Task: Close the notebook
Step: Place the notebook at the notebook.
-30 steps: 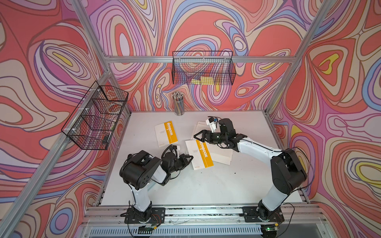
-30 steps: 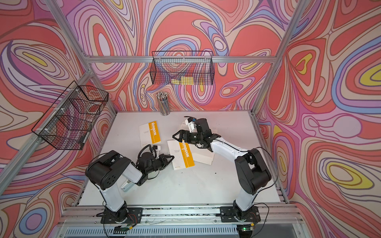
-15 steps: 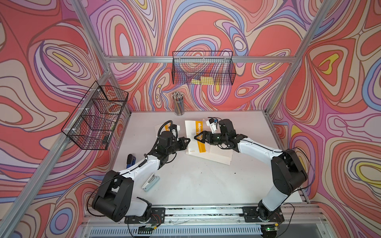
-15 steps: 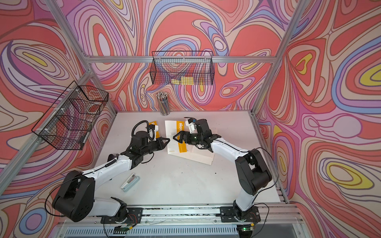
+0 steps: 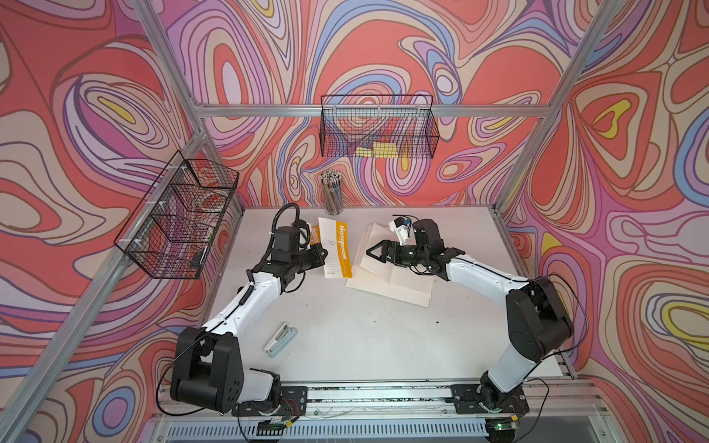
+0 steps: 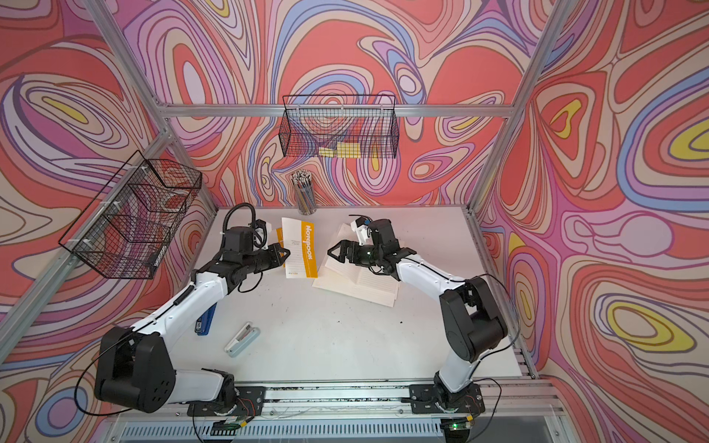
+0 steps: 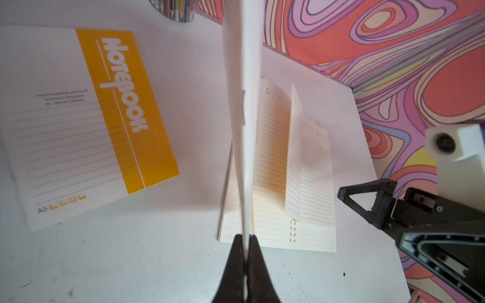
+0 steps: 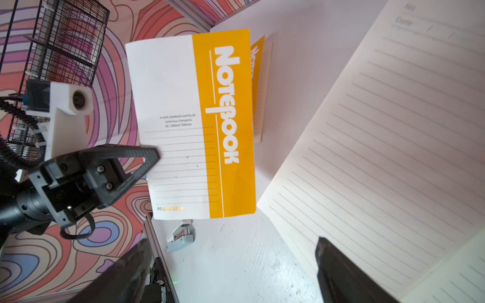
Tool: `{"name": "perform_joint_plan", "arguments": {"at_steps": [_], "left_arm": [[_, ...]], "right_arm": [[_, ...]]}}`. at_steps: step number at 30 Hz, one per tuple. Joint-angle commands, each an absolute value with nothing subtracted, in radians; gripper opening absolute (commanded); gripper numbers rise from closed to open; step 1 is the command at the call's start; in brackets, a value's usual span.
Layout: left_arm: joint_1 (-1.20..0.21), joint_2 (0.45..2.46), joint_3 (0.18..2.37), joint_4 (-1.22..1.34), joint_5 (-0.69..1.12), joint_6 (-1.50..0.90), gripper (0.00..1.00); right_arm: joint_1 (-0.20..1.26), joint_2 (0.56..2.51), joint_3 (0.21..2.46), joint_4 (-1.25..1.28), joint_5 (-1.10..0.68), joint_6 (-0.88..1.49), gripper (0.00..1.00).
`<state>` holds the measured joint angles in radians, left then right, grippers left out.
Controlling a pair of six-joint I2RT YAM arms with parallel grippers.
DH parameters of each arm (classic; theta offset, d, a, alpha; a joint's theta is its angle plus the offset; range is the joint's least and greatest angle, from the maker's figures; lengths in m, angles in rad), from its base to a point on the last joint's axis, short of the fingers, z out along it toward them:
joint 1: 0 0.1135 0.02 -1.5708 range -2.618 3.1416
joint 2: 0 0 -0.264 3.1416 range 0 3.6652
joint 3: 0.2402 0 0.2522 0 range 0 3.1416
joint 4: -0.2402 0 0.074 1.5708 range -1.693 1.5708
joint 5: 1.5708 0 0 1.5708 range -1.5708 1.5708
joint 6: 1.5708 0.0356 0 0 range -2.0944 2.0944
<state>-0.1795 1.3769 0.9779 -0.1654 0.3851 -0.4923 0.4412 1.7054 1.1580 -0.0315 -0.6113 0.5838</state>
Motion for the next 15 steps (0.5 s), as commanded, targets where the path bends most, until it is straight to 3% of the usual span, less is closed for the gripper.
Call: {"name": "perform_joint_plan", "arguments": {"at_steps": [1, 15], "left_arm": [[-0.131, 1.407, 1.019, -0.244, 0.401, -0.455, 0.00], [-0.008, 1.640, 1.225, -0.239, 0.529, -0.479, 0.00]], "right_arm": [[0.418, 1.698, 1.176, -0.040, -0.642, 0.556, 0.98], [0.382, 1.713, 1.150, -0.012, -0.666, 0.577, 0.98]]}}
